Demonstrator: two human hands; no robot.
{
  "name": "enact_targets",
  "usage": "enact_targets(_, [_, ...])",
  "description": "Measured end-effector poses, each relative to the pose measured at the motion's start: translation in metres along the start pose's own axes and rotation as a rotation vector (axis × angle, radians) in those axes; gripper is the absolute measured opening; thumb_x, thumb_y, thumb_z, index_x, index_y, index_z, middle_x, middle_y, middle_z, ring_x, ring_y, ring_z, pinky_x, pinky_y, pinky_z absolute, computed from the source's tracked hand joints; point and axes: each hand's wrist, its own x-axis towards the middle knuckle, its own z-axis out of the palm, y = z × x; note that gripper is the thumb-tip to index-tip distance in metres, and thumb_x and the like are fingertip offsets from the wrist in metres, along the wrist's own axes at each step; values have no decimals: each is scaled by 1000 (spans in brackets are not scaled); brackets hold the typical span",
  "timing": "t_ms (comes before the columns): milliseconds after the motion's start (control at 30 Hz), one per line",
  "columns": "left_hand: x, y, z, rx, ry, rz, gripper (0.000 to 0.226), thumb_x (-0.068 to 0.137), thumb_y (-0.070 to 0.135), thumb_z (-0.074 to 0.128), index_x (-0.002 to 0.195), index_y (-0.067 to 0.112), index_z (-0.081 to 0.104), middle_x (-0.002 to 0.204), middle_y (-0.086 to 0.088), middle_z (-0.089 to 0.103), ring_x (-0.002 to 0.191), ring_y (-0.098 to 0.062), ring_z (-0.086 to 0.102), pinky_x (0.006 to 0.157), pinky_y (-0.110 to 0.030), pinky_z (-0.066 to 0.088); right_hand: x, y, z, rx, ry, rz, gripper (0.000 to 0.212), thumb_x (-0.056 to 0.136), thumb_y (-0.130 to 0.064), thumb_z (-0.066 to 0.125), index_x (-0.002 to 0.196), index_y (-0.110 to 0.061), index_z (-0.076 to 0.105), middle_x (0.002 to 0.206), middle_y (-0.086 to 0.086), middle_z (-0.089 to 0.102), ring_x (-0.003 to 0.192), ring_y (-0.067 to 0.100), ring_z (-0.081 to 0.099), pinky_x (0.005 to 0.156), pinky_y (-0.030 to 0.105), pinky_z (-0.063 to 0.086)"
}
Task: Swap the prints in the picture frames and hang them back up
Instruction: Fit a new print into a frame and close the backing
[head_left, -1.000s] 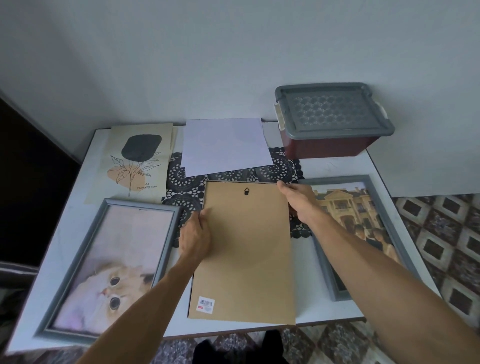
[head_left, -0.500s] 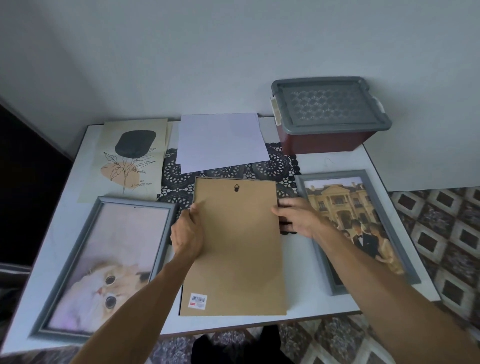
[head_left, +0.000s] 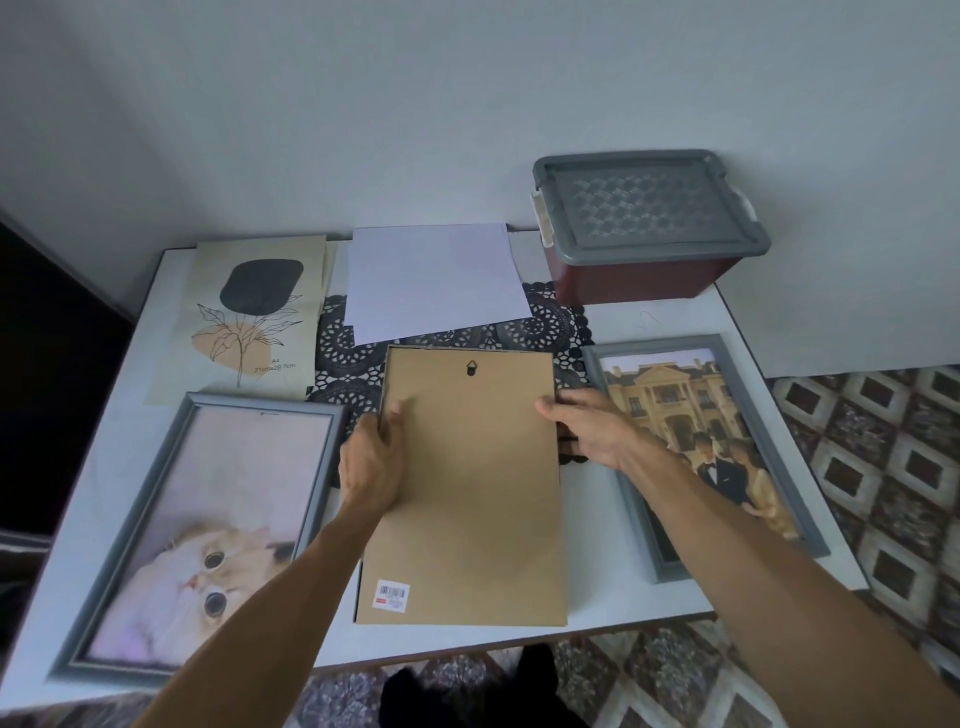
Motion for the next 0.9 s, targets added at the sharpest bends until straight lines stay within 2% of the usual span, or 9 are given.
enact_targets(100, [-3,1,1,-8,-9,35,52,101,52,32,91,5,53,80,-6,57,77,-27,50,72,-35,35,0,-1,-4,-9,16,-5,19,87,-14,73,104,-7,70,110,10,72,104,26,67,94,49,55])
enact_targets(300, [1,-2,5,-1,23,31,53,102,51,29,94,5,55,97,-18,66,88,-34,57,74,-38,38,-3,5,2,-16,52,-52,7,91,-15,69,98,-13,70,102,6,73,93,22,69,84,42,58])
enact_targets(433, [0,4,4,8,5,-8,51,102,52,32,90,7,54,90,-11,59,83,-28,48,75,-35,34,-1,0,4,-87,98,-48,13,92,-34,68,99,-23,69,109,1,72,106,22,66,97,49,52])
enact_targets(533, [0,7,7,5,13,-7,52,101,54,33,88,8,54,91,-13,62,83,-30,52,75,-37,38,-1,-6,9,-145,202,-44,21,91,-45,66,93,-24,67,114,5,71,108,23,65,99,47,51])
enact_targets(633, [1,8,11,-34,11,-33,52,101,54,32,94,9,56,101,-19,64,95,-35,58,83,-42,44,0,-11,14,-260,297,-119,51,95,-51,57,116,-5,65,127,18,64,117,32,60,104,49,45])
enact_targets(733, [5,10,13,-100,27,-106,53,101,56,32,103,10,59,102,-15,62,96,-32,56,89,-43,46,-6,-13,13,-198,156,-1,71,95,-55,53,148,-10,38,155,9,38,142,32,36,114,51,29])
enact_targets(800, [8,12,12,-111,41,-157,50,100,58,34,99,14,57,97,-9,59,93,-29,54,86,-41,45,-10,-3,6,-139,69,82,64,95,-42,61,147,-11,39,155,4,36,146,29,28,117,49,25])
enact_targets(867, [11,14,9,-109,39,-190,49,99,59,36,91,14,55,91,-7,56,88,-27,52,79,-37,42,-15,6,2,-102,56,115,42,94,-25,66,131,-9,57,136,2,56,137,28,44,111,45,38])
enact_targets(900, [13,15,9,-125,27,-206,51,99,58,37,84,13,54,85,-7,55,83,-26,52,74,-34,41,-17,10,3,-89,59,114,29,93,-20,67,119,-8,65,124,4,65,125,27,56,99,41,48])
